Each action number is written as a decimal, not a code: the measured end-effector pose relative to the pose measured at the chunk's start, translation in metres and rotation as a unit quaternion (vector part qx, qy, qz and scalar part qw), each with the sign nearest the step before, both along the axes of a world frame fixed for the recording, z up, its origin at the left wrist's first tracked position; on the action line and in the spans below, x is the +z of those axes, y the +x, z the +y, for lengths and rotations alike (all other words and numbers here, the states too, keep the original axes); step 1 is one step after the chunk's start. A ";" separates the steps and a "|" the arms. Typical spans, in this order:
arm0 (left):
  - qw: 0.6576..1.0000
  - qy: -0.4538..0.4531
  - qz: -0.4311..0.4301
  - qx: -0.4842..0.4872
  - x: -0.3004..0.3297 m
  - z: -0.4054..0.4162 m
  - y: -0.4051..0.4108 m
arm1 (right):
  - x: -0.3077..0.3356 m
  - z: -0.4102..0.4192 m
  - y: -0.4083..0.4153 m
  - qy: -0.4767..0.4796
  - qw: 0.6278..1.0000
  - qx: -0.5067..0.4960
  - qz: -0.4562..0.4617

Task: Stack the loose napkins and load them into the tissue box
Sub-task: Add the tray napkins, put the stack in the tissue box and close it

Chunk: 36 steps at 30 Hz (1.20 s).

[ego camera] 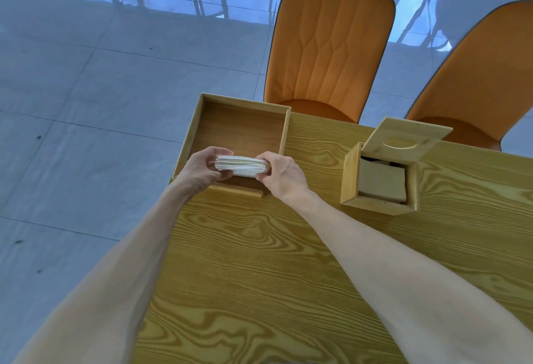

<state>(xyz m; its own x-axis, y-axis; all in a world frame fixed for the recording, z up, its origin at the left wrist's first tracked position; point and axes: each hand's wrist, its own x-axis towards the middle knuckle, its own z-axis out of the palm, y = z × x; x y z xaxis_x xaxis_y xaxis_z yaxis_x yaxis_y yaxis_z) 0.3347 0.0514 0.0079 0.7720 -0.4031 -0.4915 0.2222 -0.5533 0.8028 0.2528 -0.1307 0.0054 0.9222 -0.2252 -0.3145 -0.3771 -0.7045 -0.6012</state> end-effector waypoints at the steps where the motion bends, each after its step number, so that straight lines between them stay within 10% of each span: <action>1: 1.000 0.001 -0.007 0.002 -0.001 0.001 0.000 | -0.001 0.001 -0.001 0.001 1.000 -0.003 -0.006; 22: 0.983 -0.044 -0.159 -0.084 0.030 -0.030 -0.053 | 0.026 -0.042 -0.091 0.065 0.980 -0.072 -0.174; 36: 0.977 0.021 -0.099 -0.187 -0.021 -0.114 -0.182 | -0.007 -0.105 -0.242 0.035 0.985 -0.161 -0.058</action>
